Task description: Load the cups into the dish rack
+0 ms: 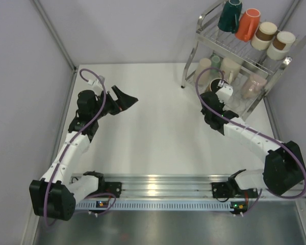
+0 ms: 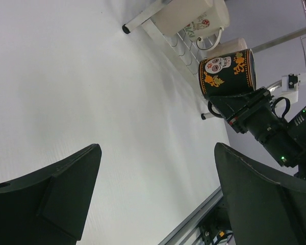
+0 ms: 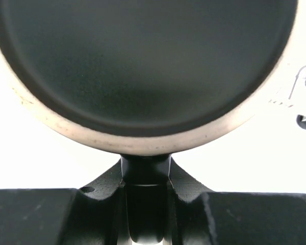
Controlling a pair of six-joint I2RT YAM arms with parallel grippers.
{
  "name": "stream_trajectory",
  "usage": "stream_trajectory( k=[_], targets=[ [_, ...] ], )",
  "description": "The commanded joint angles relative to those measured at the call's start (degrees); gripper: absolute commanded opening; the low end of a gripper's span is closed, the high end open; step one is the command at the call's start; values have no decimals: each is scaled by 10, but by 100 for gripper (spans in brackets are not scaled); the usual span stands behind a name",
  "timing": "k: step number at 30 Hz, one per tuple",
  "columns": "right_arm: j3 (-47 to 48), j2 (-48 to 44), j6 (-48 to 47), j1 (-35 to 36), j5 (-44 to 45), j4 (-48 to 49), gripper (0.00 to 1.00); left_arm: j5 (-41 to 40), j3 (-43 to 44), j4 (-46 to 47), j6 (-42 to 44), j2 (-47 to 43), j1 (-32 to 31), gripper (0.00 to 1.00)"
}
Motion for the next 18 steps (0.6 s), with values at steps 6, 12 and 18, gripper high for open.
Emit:
stream_trajectory(
  k=[6, 12, 18],
  targets=[
    [54, 14, -23, -33, 79, 68, 0, -20, 42, -33, 36, -21, 1, 98],
    [59, 30, -41, -71, 62, 82, 0, -17, 49, -33, 27, -18, 1, 98],
    [66, 45, -63, -111, 52, 99, 0, -17, 46, -37, 29, -24, 1, 98]
  ],
)
